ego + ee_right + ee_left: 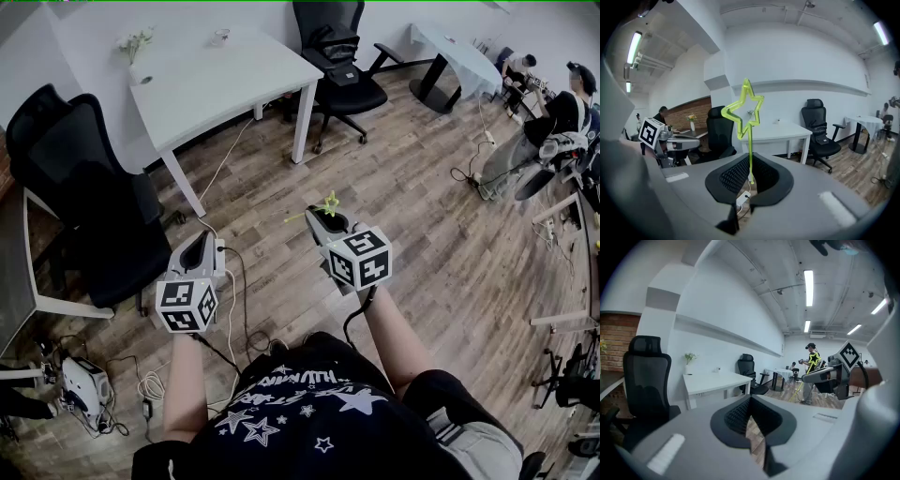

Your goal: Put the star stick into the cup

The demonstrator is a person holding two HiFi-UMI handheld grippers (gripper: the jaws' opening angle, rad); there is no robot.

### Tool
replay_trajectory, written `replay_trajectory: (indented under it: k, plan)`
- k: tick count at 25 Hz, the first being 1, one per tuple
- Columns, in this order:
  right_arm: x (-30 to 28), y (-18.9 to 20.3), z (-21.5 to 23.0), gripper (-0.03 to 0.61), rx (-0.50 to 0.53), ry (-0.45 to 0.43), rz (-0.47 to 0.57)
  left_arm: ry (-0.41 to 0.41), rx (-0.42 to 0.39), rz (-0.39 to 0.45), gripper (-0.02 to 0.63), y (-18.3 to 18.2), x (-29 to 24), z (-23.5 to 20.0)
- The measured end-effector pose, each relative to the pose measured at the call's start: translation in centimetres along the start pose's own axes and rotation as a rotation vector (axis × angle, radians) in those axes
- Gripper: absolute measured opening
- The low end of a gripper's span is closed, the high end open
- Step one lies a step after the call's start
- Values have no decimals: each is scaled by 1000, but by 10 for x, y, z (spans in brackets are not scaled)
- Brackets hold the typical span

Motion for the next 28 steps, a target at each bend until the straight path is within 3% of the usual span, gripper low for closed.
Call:
replay_trajectory:
  k: [12,19,28]
  plan:
    - [11,7,3,29,-1,-3,-17,-1,5,1,3,-1,4,11]
    - [12,21,-4,31,-26,13,-9,4,16,-17,3,17,11,8]
    - [-6,20,29,32,-71,23,9,4,18,-35,3,19,-12,6]
Point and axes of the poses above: the fingertips, and each gripper's own axes: x backward along the fingers, z to its right, y out of its underside, the point moved 2 cm from there along x, backward along the fingers, and after that the axes turned 2 degrees about x, right-handed, at the moved point
